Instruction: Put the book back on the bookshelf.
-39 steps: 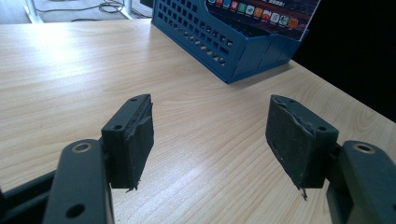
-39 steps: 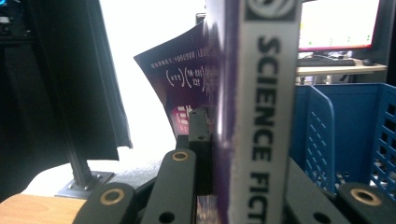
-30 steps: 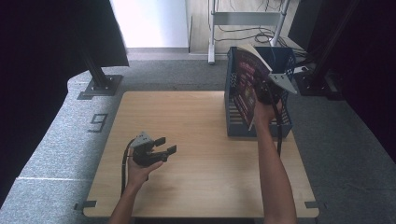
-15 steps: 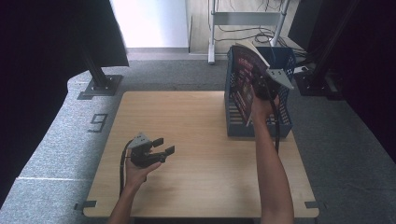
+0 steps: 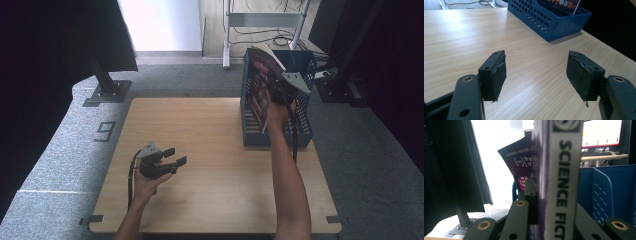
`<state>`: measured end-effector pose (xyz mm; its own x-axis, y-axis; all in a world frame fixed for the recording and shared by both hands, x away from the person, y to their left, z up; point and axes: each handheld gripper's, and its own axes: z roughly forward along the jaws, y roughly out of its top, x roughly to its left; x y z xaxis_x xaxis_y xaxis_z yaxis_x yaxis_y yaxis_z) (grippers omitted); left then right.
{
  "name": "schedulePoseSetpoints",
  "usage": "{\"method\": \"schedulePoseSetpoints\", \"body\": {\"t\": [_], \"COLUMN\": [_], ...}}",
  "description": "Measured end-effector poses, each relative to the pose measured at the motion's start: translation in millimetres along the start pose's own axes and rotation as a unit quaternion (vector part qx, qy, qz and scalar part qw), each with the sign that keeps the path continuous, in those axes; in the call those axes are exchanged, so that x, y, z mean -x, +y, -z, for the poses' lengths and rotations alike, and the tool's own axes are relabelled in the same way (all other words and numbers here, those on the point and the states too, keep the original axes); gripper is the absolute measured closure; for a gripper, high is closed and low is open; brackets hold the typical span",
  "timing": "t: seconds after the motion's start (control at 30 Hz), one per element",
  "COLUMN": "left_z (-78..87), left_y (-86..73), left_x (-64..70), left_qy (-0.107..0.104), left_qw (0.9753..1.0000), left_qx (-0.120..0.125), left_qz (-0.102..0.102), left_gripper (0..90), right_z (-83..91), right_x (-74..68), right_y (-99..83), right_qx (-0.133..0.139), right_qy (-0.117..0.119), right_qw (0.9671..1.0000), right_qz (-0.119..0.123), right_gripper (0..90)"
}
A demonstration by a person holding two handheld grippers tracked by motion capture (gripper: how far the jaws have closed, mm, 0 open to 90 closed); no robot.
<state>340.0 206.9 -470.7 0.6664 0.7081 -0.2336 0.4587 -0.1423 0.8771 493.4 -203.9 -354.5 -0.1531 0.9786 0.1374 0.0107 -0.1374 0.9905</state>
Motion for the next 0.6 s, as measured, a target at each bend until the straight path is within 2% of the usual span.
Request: {"method": "schedulePoseSetpoints", "body": {"t": [0.37, 0.6], "left_z": [0.4, 0.2], "left_y": [-0.1, -0.7], "left_x": [-0.8, -2.9], "left_qy": [0.0, 0.001], "left_qw": [1.0, 1.0], "left_qx": [0.001, 0.002], "left_qz": [0.002, 0.005], "left_gripper": [32.4, 32.4], "right_z": [-7.3, -14.4], "right_x": [-1.4, -3.4], "right_y": [-4.2, -3.7], "right_qx": [0.008, 0.014], "right_qy": [-0.003, -0.006], "right_qw": [0.9999, 0.9999], "right_qz": [-0.007, -0.003], "right_gripper": [81.6, 81.7]}}
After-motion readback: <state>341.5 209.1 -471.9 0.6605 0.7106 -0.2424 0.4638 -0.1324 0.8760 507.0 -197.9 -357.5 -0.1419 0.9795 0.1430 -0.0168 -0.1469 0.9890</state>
